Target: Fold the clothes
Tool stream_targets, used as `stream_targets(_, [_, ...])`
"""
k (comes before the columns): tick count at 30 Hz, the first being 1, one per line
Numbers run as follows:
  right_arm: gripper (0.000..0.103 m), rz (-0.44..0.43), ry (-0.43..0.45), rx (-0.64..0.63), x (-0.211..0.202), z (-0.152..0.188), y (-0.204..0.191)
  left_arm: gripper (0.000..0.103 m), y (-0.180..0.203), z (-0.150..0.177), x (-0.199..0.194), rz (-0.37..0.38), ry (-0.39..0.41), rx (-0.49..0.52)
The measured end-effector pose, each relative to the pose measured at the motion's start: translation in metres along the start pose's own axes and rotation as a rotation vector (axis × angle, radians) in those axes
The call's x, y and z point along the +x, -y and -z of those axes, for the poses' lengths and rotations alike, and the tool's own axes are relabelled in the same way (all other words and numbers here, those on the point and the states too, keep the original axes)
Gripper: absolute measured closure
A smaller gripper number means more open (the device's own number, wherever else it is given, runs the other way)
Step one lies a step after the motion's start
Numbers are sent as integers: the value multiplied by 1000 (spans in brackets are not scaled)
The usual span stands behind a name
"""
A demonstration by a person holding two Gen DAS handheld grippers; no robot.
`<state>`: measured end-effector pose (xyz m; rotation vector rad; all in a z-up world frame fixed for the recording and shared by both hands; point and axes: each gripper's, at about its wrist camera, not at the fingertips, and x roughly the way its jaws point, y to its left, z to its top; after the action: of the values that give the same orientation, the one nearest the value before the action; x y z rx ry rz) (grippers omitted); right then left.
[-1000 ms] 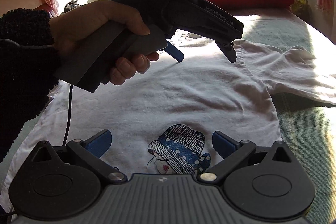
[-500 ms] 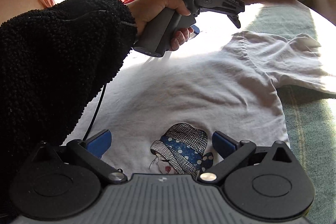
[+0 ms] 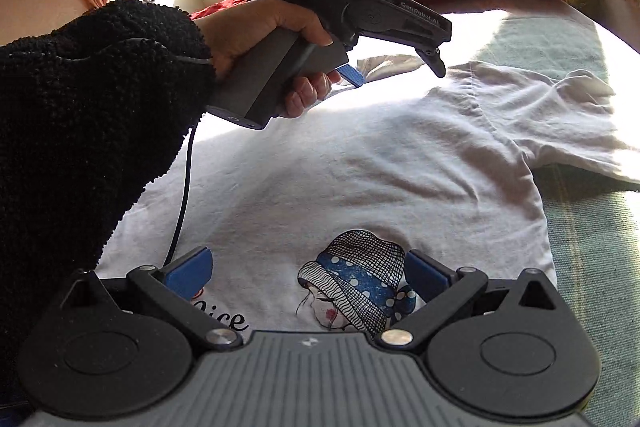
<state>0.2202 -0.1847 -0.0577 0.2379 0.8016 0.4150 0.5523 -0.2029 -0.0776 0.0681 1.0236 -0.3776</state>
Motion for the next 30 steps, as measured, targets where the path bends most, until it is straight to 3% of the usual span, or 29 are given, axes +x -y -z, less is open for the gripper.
stream_targets(2, [0, 4, 3, 11, -1, -1, 1, 1, 6, -5, 2, -28, -3, 23])
stream_targets(6, [0, -6, 10, 23, -6, -1, 2, 1, 17, -8, -21, 23, 31, 3])
stream_targets(8, [0, -12, 13, 19, -8, 0, 0, 1, 23, -2, -36, 105, 40, -30])
stream_targets(10, [0, -19, 16, 12, -10, 0, -1, 1, 37, 7, -43, 245, 9, -39])
stream_targets(14, [0, -6, 4, -3, -7, 1, -4, 1, 77, 24, -34, 409, -57, 57])
stream_targets(17, [0, 7, -13, -9, -2, 2, -4, 1, 87, 24, -8, 418, -102, 55])
stream_targets(24, [0, 9, -23, -12, 3, 2, -3, 1, 76, -8, 24, 394, -24, -33])
stream_targets(27, [0, 7, -24, -10, 3, 2, -3, 1, 84, -12, 12, 372, -4, -31])
stream_targets(30, [0, 6, -26, -14, 2, 2, -4, 1, 94, -7, -8, 463, 1, 3])
